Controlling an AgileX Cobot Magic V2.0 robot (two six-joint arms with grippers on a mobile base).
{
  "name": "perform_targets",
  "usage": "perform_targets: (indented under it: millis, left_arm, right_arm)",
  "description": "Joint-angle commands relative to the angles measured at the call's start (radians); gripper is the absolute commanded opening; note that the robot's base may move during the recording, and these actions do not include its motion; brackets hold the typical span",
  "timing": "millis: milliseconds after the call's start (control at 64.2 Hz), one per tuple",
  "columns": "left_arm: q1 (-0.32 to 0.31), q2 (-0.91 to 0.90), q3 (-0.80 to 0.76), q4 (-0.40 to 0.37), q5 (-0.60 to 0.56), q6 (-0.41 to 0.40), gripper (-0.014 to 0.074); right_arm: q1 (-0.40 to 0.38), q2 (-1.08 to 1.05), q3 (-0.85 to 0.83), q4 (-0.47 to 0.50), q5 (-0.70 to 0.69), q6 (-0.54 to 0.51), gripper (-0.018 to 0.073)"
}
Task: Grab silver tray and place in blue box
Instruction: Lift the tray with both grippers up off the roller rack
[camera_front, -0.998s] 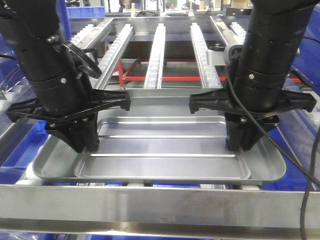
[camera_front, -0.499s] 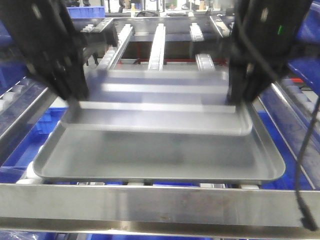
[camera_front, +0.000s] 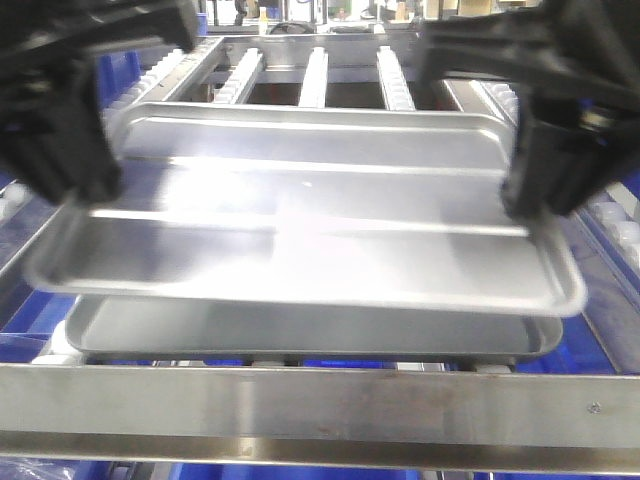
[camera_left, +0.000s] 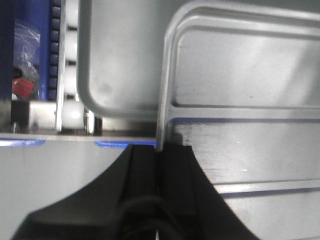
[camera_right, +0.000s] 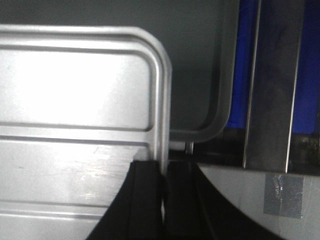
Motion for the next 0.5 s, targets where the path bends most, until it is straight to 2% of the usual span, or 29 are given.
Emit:
perform_targets:
  millis: [0, 483]
  left_arm:
    - [-0.024, -0.055, -0.024, 0.055, -0.002, -0.044, -0.0104]
    - [-0.023, -0.061, -0.024, 0.050, 0.019, -0.044, -0.0104]
  right_arm:
    - [0.005, -0.060, -0.012, -0.039, -0.015, 0.011, 0.0032]
    - [0.005, -0.071, -0.012, -0.039, -0.011, 0.011, 0.0032]
